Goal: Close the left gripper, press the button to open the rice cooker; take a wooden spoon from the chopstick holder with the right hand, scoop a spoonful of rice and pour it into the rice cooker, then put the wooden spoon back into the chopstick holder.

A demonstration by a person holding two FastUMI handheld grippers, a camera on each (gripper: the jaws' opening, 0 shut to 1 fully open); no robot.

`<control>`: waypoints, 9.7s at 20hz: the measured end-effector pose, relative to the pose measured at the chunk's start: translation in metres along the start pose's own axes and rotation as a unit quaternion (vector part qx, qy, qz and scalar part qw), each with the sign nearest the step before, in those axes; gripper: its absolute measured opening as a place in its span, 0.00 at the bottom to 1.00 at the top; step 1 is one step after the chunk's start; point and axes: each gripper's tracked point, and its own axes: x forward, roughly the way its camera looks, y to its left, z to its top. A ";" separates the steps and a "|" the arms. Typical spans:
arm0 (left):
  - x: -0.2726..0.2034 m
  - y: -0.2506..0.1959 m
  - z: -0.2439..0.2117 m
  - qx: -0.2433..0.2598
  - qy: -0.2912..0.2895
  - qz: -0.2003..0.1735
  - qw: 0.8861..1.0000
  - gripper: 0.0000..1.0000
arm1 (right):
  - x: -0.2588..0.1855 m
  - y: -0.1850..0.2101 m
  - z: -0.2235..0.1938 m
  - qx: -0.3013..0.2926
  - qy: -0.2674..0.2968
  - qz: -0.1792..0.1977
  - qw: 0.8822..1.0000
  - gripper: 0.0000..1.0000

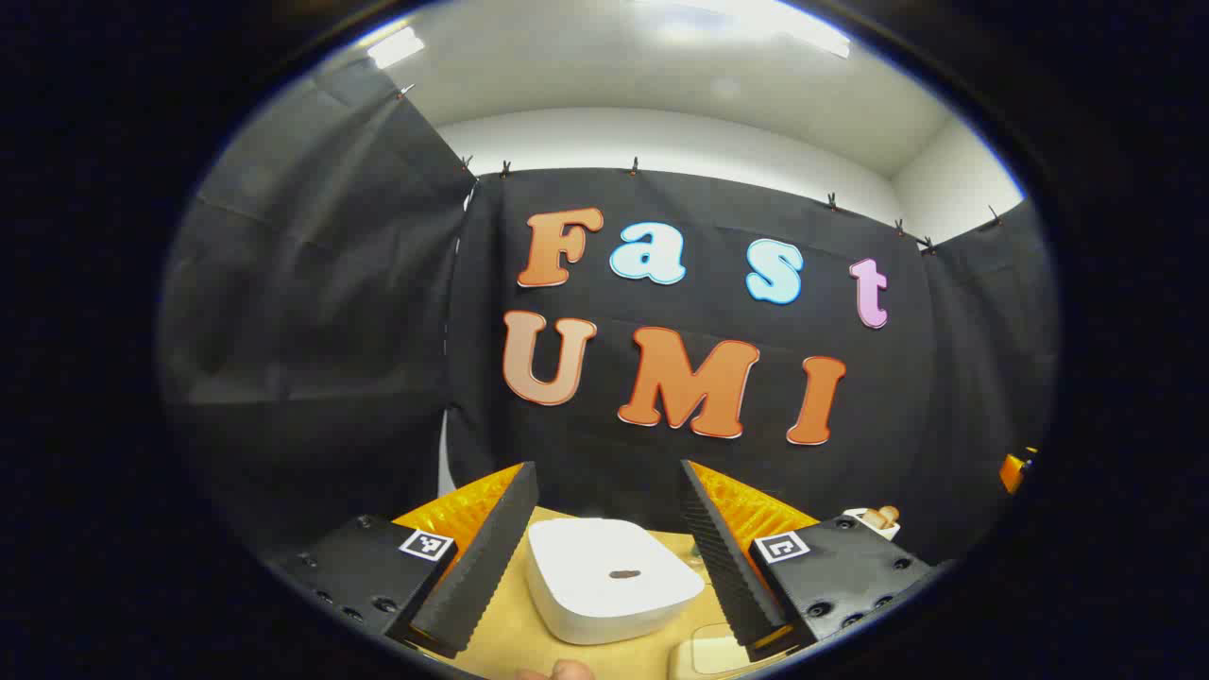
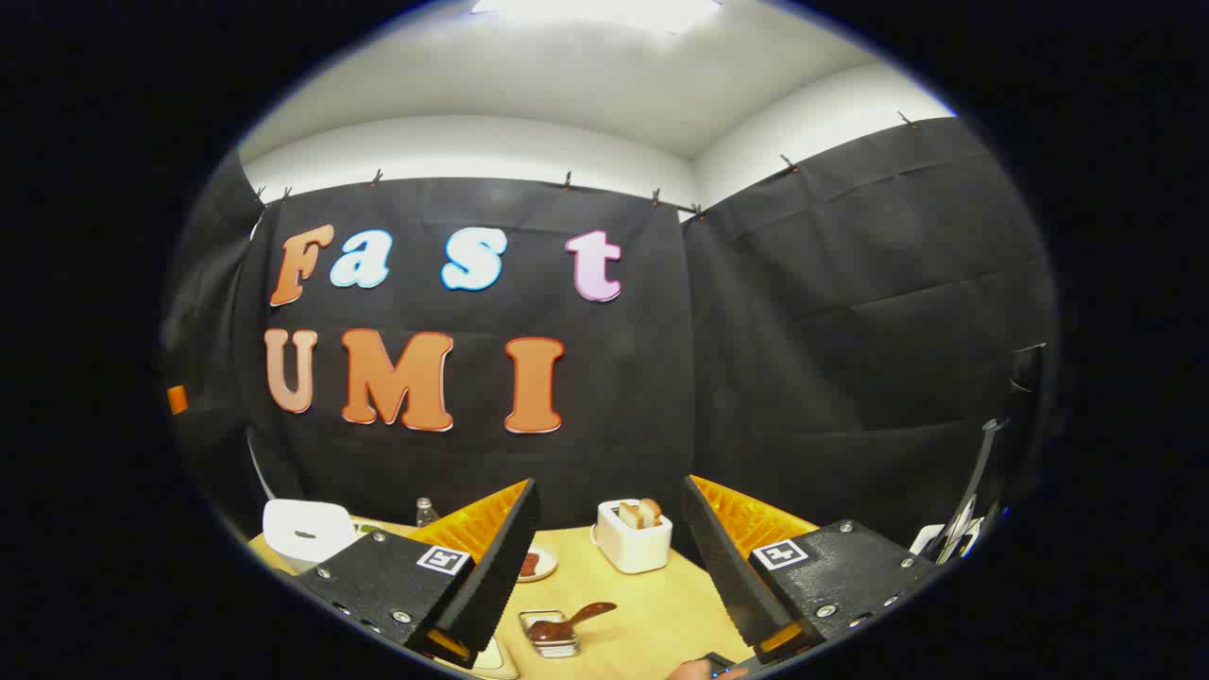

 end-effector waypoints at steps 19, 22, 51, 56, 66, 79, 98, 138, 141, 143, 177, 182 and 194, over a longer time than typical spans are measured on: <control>0.029 -0.037 -0.013 -0.003 0.024 0.002 1.000 0.99 | 0.048 0.006 0.003 0.063 0.001 -0.008 0.998 0.94; 0.032 -0.039 -0.014 -0.009 0.026 -0.007 1.000 1.00 | 0.056 0.005 -0.002 0.063 0.003 -0.010 0.998 0.94; 0.087 -0.041 -0.110 0.020 0.148 -0.044 0.988 0.05 | 0.050 -0.006 -0.026 -0.011 0.056 -0.015 0.998 0.94; 0.128 -0.053 -0.165 0.044 0.195 -0.059 0.978 0.05 | 0.052 -0.013 -0.034 -0.002 0.068 -0.028 0.997 0.94; 0.154 -0.055 -0.251 0.052 0.287 -0.064 0.955 0.05 | 0.052 -0.037 -0.059 -0.008 0.102 -0.068 0.992 0.94; 0.149 -0.043 -0.291 0.040 0.336 -0.060 0.939 0.05 | 0.055 -0.044 -0.071 -0.019 0.120 -0.070 0.990 0.94; 0.078 -0.043 -0.048 0.028 0.116 -0.021 0.993 0.05 | 0.071 -0.053 -0.101 0.053 0.104 -0.004 0.993 0.94; -0.017 0.041 0.023 0.063 0.006 0.114 0.992 1.00 | 0.104 0.038 -0.270 0.203 0.314 0.061 0.925 0.17; 0.000 0.053 0.026 0.063 0.008 0.090 0.994 1.00 | 0.100 0.037 -0.247 0.201 0.296 0.035 0.933 0.13; 0.009 0.060 0.028 0.055 0.008 0.071 0.996 1.00 | 0.095 0.038 -0.225 0.184 0.273 0.022 0.944 0.14; 0.072 0.157 -0.046 0.047 0.108 -0.058 0.991 1.00 | -0.027 0.195 -0.286 -0.064 0.319 0.111 0.939 0.14; 0.074 0.164 -0.044 0.043 0.107 -0.054 0.992 1.00 | -0.042 0.201 -0.284 -0.018 0.345 0.112 0.932 0.14; 0.075 0.152 -0.045 0.043 0.105 -0.061 0.992 1.00 | -0.044 0.209 -0.282 0.159 0.363 0.104 0.912 0.14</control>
